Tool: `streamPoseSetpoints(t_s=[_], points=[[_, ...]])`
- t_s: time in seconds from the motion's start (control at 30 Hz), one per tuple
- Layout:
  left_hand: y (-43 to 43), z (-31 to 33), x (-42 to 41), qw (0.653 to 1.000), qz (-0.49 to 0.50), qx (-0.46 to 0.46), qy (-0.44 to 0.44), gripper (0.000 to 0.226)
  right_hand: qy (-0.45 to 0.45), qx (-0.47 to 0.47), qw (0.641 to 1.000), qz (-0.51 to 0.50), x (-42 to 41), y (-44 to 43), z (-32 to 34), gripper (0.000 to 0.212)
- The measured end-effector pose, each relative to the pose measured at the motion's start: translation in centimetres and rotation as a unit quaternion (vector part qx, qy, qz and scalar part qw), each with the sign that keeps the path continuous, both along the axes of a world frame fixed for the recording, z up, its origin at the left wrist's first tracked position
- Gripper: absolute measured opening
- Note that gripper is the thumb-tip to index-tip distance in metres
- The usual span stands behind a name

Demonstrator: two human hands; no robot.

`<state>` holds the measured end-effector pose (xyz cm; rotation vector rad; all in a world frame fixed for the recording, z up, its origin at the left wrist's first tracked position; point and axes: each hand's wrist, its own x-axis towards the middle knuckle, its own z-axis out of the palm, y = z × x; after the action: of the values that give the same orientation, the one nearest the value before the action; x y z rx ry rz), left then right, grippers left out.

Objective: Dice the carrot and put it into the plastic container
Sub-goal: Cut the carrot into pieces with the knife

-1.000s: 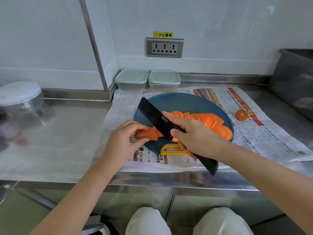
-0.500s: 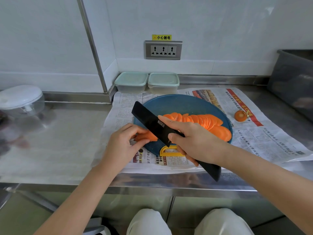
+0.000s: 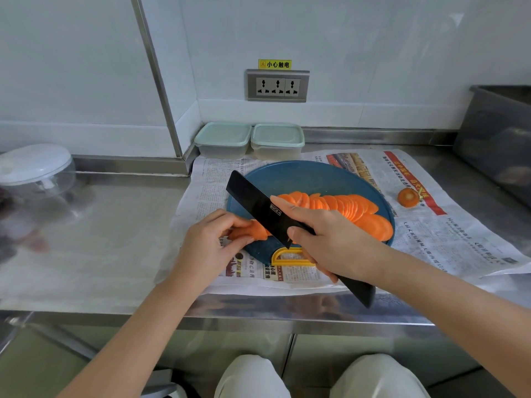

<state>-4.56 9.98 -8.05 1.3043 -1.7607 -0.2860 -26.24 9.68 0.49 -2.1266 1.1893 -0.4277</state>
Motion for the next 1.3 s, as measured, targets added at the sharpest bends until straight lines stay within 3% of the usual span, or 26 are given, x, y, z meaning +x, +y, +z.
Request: streamPoseSetpoints(t_s=[1.3], points=[[0.11,0.17,-0.15,0.999,0.002,0.025,0.024,0.022,-0.003,0.048,0.999,-0.002,-0.04,-0.16,0.48,0.055]])
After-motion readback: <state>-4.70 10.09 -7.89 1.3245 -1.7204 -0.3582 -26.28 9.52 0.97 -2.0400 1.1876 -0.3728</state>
